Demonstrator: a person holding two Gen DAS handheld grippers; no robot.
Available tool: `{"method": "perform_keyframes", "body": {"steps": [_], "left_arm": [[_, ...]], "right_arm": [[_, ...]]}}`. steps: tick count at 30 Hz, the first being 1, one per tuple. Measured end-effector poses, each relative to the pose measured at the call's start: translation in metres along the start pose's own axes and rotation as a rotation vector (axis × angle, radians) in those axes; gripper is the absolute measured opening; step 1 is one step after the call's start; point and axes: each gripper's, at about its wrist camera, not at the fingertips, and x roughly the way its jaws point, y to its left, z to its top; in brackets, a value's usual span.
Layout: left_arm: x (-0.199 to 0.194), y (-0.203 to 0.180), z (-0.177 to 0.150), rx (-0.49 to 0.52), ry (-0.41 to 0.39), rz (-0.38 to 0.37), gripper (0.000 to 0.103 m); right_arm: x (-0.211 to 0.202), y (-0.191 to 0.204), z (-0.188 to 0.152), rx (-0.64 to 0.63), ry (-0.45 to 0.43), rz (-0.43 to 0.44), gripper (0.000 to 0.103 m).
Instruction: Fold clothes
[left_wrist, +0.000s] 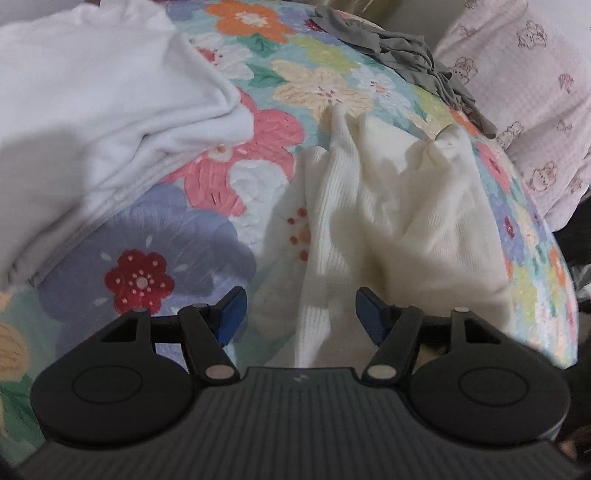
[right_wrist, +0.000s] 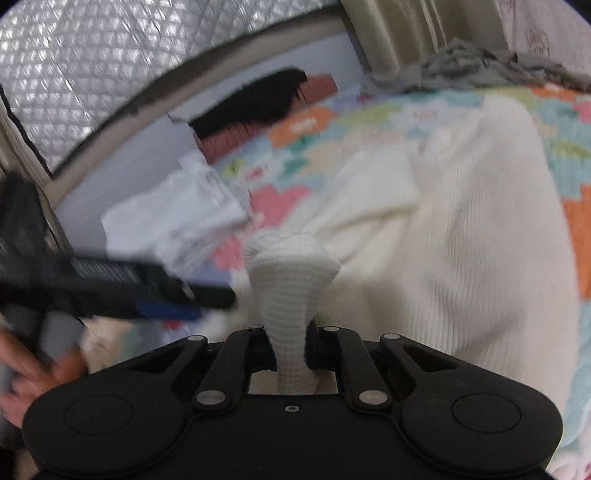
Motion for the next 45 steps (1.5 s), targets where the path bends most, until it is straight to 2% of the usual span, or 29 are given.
{"method": "perform_keyframes", "body": {"steps": [5,10,14,17,20,22,25,27,29,30,31,32,35,37,38,39,40,43,45], "left_arm": [[0.009,-0.004,0.002,-0.004,0.014,-0.090,0.064],[-0.005,0.000,0.005,-0.050,-0.039,-0.215,0.064],[-0.010,0.012,0.008,-0.084,-0.070,-0.221,0.063],[-0.008,0.020,0.011,-0.135,-0.065,-0.293,0.063],[-0.011,0.020,0.011,-0.147,-0.080,-0.368,0.063],[-0.011,0.016,0.010,-0.142,-0.085,-0.381,0.065],[-0.004,0.009,0.007,-0.129,-0.044,-0.387,0.066],[0.003,0.005,0.005,-0.124,-0.004,-0.391,0.066],[0.007,0.000,0.001,-0.117,-0.008,-0.384,0.064],[0.009,-0.004,0.001,-0.098,-0.015,-0.366,0.062],[0.010,-0.009,0.001,-0.073,-0.023,-0.343,0.038],[0.011,-0.014,0.001,-0.048,-0.031,-0.319,0.022],[0.008,-0.026,-0.002,0.034,-0.054,-0.280,0.017],[0.000,-0.033,-0.004,0.081,-0.092,-0.250,0.017],[-0.005,-0.036,-0.005,0.105,-0.113,-0.233,0.017],[-0.008,-0.038,-0.005,0.124,-0.132,-0.217,0.017],[-0.012,-0.039,-0.005,0.141,-0.150,-0.201,0.017],[-0.011,-0.037,-0.001,0.106,-0.156,-0.192,0.016],[-0.009,-0.036,0.002,0.079,-0.158,-0.189,0.016]], "right_arm": [[-0.012,0.008,0.005,-0.042,-0.031,0.026,0.011],[-0.034,0.021,0.023,-0.071,-0.106,0.120,0.011],[-0.018,0.020,0.016,-0.056,-0.062,0.123,0.011],[-0.008,0.016,0.004,-0.019,-0.040,0.133,0.011],[-0.013,0.022,0.002,0.000,-0.078,0.182,0.011],[-0.012,0.026,0.002,-0.001,-0.082,0.185,0.011],[-0.006,0.035,-0.004,-0.066,-0.074,0.131,0.011],[-0.013,0.041,-0.005,-0.091,-0.111,0.137,0.011],[-0.018,0.048,-0.005,-0.129,-0.127,0.132,0.011],[-0.017,0.050,-0.006,-0.151,-0.121,0.120,0.011],[-0.016,0.053,-0.006,-0.172,-0.115,0.107,0.011],[-0.015,0.055,-0.008,-0.191,-0.111,0.092,0.012],[-0.023,0.055,-0.014,-0.230,-0.119,0.049,0.016],[-0.039,0.054,-0.021,-0.259,-0.130,0.015,0.035],[-0.049,0.053,-0.026,-0.293,-0.137,-0.024,0.049],[-0.059,0.052,-0.034,-0.340,-0.142,-0.082,0.054],[-0.068,0.051,-0.042,-0.390,-0.147,-0.140,0.054],[-0.090,0.052,-0.073,-0.546,-0.164,-0.341,0.055],[-0.096,0.047,-0.086,-0.562,-0.161,-0.431,0.056]]}}
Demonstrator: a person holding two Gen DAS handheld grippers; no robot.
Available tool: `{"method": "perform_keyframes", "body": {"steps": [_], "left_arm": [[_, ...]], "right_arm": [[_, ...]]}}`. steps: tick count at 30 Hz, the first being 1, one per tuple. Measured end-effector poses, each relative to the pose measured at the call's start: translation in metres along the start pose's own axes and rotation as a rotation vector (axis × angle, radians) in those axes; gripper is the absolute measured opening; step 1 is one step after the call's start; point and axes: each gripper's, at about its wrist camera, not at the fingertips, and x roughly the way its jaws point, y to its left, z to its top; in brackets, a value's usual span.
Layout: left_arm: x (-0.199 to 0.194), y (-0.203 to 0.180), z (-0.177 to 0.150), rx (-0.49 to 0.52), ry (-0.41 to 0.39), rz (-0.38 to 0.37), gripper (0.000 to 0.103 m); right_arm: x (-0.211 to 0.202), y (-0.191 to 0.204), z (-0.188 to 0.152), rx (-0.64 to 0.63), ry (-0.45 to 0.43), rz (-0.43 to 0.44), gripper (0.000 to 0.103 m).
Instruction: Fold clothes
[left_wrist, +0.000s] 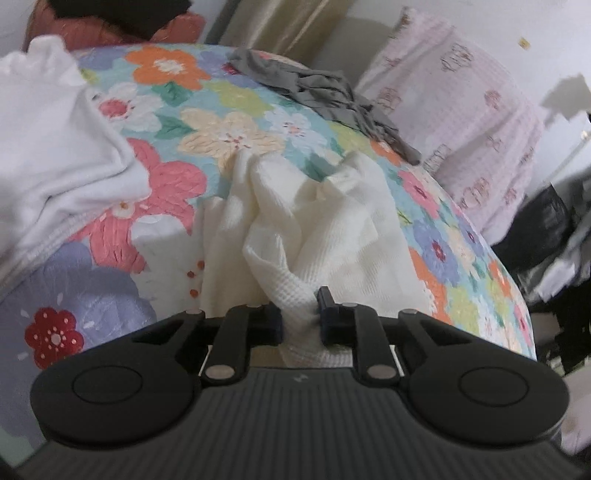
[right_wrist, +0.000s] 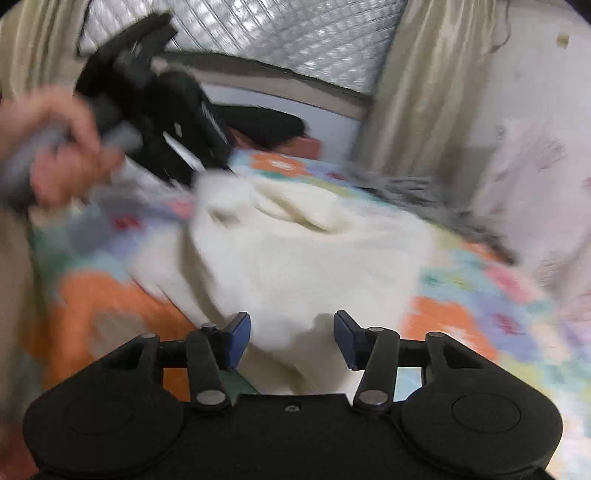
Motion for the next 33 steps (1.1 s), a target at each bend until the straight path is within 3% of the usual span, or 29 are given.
{"method": "perform_keyframes", "body": {"steps": [5,8,10,11,14,15,18,22,28,33], "left_arm": [[-0.004,0.002,0.000,-0.026,-0.021,-0.008,0.016],[-0.002,0.003,-0.001,-0.050,-0.025,0.000,0.016],[0.000,0.004,-0.002,-0.048,-0.016,0.023,0.016],[0.000,0.001,-0.004,-0.025,-0.010,0.047,0.016],[-0.002,-0.008,-0.010,0.044,-0.012,0.111,0.016],[-0.004,-0.012,-0.011,0.061,-0.022,0.128,0.016],[-0.003,-0.016,-0.015,0.101,0.017,0.191,0.016],[0.019,-0.007,-0.025,0.108,0.143,0.271,0.016],[0.001,-0.011,-0.022,0.161,0.067,0.304,0.013],[0.000,-0.005,-0.018,0.118,0.071,0.278,0.012]], "right_arm": [[0.018,-0.022,-0.015,0.149,0.090,-0.030,0.057],[0.047,-0.028,-0.019,0.168,0.186,-0.038,0.067],[0.065,-0.031,-0.020,0.162,0.205,-0.045,0.072],[0.068,-0.033,-0.018,0.168,0.198,-0.049,0.070],[0.056,-0.040,-0.003,0.219,0.142,-0.060,0.030],[0.049,-0.039,0.000,0.207,0.127,-0.091,0.024],[0.038,-0.031,0.003,0.111,0.179,-0.186,0.021],[0.049,-0.028,-0.012,0.083,0.271,-0.174,0.020],[0.030,-0.025,-0.008,0.103,0.213,-0.167,0.020],[0.042,-0.030,-0.019,0.159,0.263,-0.105,0.021]]}}
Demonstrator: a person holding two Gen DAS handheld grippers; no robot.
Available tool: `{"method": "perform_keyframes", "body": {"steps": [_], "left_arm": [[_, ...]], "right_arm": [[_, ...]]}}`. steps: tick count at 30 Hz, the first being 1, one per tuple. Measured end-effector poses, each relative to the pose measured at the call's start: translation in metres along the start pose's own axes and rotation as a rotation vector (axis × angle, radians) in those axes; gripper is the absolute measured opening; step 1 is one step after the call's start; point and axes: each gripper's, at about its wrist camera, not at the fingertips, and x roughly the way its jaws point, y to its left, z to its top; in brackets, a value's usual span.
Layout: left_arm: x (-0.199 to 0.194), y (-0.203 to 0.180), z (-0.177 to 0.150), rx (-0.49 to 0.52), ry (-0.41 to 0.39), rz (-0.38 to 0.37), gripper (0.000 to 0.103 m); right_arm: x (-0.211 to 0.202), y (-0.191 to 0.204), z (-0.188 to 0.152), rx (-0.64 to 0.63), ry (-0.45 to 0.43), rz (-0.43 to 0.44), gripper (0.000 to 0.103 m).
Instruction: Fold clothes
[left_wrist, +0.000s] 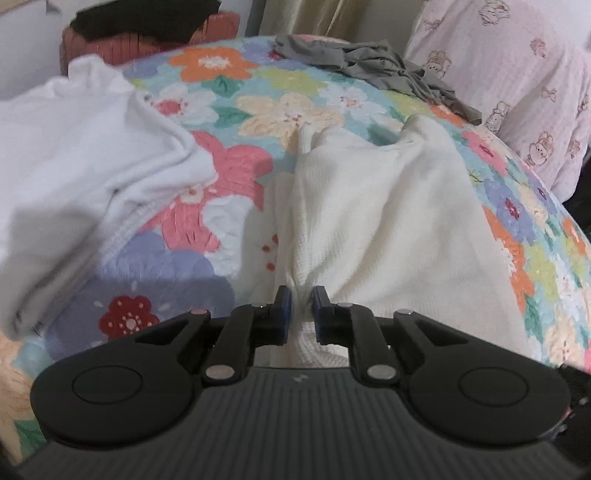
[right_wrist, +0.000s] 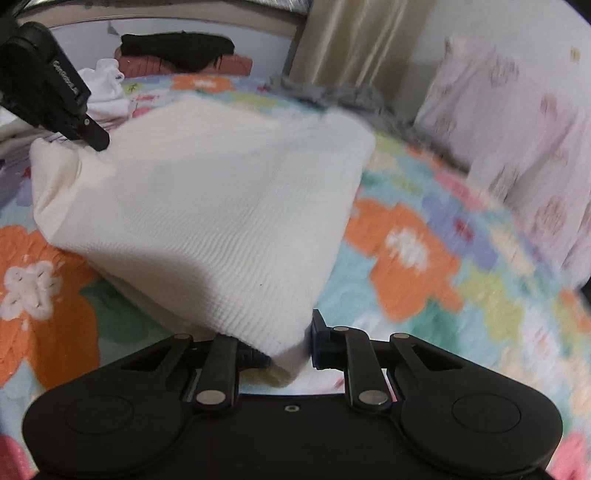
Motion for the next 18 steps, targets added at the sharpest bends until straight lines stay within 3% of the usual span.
{"method": "perform_keyframes", "body": {"steps": [4,7,10,12,13,15,17,18], "left_arm": [[0.003,0.004,0.003,-0.015,0.018,-0.015,0.013],[-0.003,0.012,0.010,-0.059,0.012,-0.090,0.014],[-0.004,0.015,0.025,-0.064,0.011,-0.161,0.017],[-0.001,0.012,0.037,-0.044,0.008,-0.180,0.023],[0.005,0.009,0.043,-0.020,0.009,-0.166,0.030],[0.018,0.003,0.055,0.023,0.016,-0.132,0.041],[0.038,0.001,0.064,0.027,0.041,-0.127,0.041],[0.050,0.002,0.067,0.010,0.058,-0.137,0.041]], "right_arm": [[0.000,-0.002,-0.002,0.007,0.008,0.031,0.021],[-0.005,-0.005,-0.001,-0.002,0.033,0.075,0.022],[-0.021,-0.018,0.001,-0.013,0.049,0.195,0.025],[-0.036,-0.033,0.005,-0.004,0.045,0.298,0.027],[-0.043,-0.041,0.007,0.006,0.035,0.344,0.027],[-0.057,-0.058,0.014,0.048,-0.014,0.420,0.038],[-0.061,-0.072,0.022,0.095,-0.059,0.470,0.053],[-0.056,-0.078,0.027,0.123,-0.074,0.483,0.056]]}}
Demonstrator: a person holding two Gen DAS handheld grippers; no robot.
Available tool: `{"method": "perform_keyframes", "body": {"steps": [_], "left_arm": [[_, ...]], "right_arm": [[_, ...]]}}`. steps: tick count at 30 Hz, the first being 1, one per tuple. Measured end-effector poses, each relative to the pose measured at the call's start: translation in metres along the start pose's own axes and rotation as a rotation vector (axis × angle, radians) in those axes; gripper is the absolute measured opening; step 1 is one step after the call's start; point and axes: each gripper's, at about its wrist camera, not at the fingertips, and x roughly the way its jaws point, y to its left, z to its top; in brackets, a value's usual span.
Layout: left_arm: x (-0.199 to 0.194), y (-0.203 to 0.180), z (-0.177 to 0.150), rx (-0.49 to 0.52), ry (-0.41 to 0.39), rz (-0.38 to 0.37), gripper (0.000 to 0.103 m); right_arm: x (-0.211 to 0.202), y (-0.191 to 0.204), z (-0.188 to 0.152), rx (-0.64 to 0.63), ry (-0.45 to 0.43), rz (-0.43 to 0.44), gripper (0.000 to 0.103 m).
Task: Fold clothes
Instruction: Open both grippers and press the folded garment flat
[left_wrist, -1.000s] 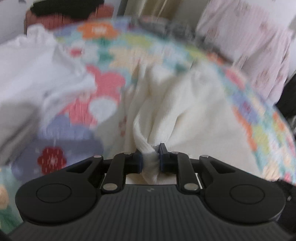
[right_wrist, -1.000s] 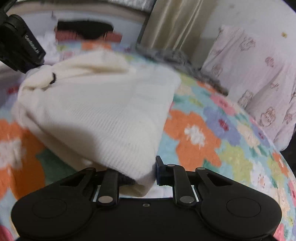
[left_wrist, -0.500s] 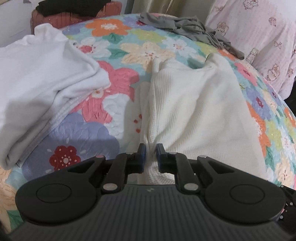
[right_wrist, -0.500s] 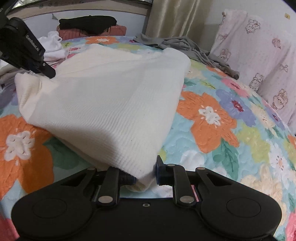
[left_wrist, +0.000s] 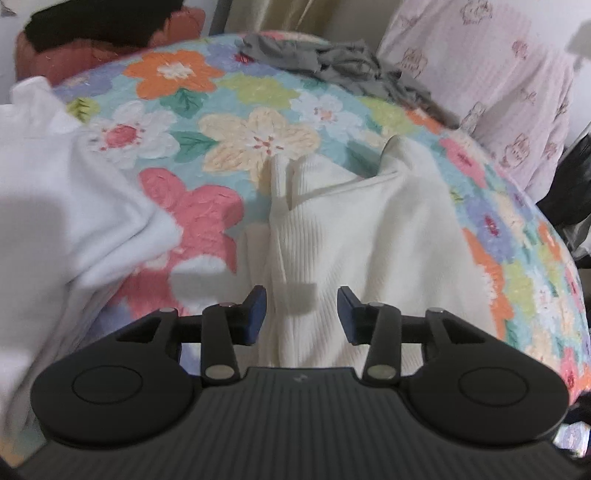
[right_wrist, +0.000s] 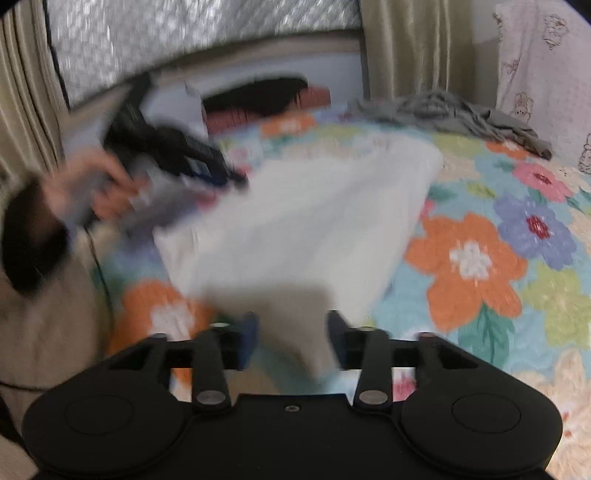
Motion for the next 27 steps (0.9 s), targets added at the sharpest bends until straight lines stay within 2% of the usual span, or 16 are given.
{"method": "perform_keyframes", "body": {"steps": [2,4,6,8,10,11,15,18,19,21,22,23,25,27], "left_arm": [[0.022,0.003,0.005,-0.022,0.027,-0.011,0.032],[0.037,0.003,0.007,0.000,0.023,-0.001,0.010],[0.030,-0.005,0.008,0.047,-0.040,0.007,0.008],[0.017,-0.015,0.009,0.105,-0.123,0.009,0.007],[0.007,-0.021,0.012,0.146,-0.174,0.029,0.007],[0.009,-0.019,0.013,0.148,-0.168,0.035,0.007],[0.041,0.004,0.008,0.095,-0.021,0.045,0.010],[0.028,0.004,0.010,0.073,-0.038,0.071,0.015],[0.017,0.002,0.008,0.081,-0.063,0.073,0.016],[-0.005,0.001,0.003,0.093,-0.113,0.047,0.025],[-0.011,0.002,-0.002,0.086,-0.105,0.021,0.034],[-0.015,0.004,-0.006,0.074,-0.087,-0.002,0.040],[-0.022,0.007,-0.014,0.052,-0.052,-0.049,0.041],[-0.018,0.007,-0.023,0.081,0.017,-0.009,0.041]], "right_arm": [[0.015,-0.010,0.012,0.031,-0.004,-0.011,0.056],[0.039,-0.015,0.022,0.036,0.009,-0.064,0.056],[0.062,-0.019,0.030,0.033,0.020,-0.114,0.056],[0.073,-0.016,0.033,0.022,0.023,-0.091,0.056],[0.082,-0.011,0.033,0.001,0.027,-0.069,0.056],[0.085,-0.007,0.029,-0.025,0.032,-0.077,0.057],[0.095,0.009,0.012,-0.138,0.038,-0.137,0.059],[0.088,0.019,0.012,-0.171,0.028,-0.164,0.059],[0.084,0.021,0.014,-0.165,0.019,-0.157,0.059],[0.078,0.027,0.020,-0.166,-0.011,-0.121,0.059],[0.078,0.032,0.022,-0.172,-0.024,-0.095,0.059],[0.080,0.037,0.024,-0.179,-0.020,-0.068,0.059],[0.090,0.048,0.026,-0.202,0.004,-0.029,0.059],[0.103,0.060,0.025,-0.226,0.038,-0.001,0.059]]}}
